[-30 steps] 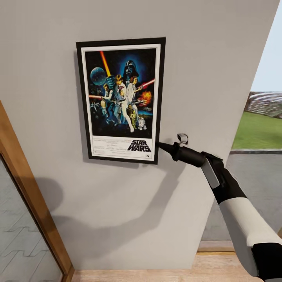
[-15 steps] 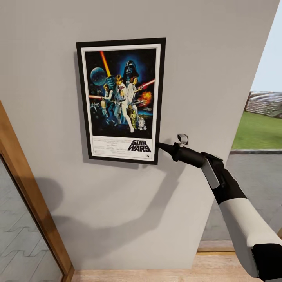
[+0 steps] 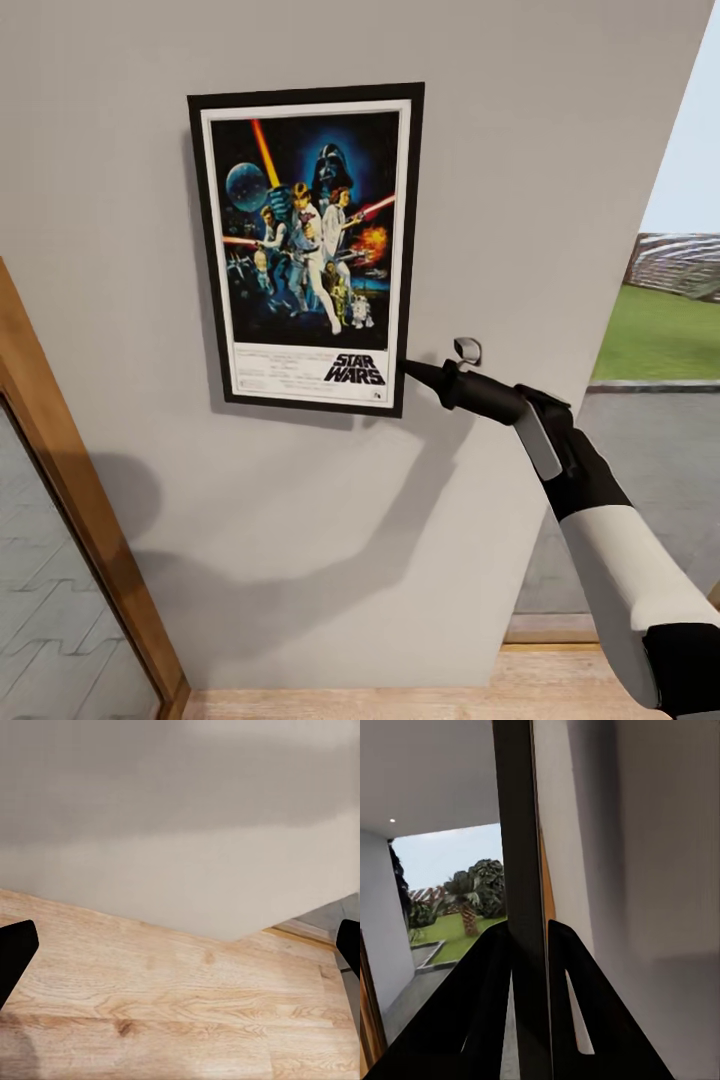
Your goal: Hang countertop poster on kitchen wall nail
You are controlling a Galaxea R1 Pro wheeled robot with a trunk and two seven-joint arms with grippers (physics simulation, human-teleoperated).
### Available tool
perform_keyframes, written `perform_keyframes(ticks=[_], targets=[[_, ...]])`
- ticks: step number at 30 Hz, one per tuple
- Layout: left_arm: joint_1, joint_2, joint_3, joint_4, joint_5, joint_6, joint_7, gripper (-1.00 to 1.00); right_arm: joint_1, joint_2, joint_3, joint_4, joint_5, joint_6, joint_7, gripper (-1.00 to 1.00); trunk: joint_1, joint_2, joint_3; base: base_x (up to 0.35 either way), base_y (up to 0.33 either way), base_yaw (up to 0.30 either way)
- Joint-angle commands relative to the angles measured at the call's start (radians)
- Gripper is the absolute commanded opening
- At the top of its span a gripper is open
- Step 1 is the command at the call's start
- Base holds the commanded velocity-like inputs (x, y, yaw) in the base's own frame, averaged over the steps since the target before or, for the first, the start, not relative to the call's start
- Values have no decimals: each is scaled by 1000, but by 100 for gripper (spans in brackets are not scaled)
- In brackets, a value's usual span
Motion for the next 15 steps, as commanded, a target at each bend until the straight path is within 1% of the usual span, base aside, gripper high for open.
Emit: perform_keyframes(ticks=[1, 15], targets=[[-1, 1, -8, -1, 10, -3, -2, 100, -1, -1, 3, -2, -11, 13, 1, -100, 0, -1, -1, 0, 0, 0], [-1, 1, -9, -1, 10, -3, -2, 100, -1, -1, 4, -13, -10, 15, 0, -100, 0, -1, -1, 0, 0, 0]])
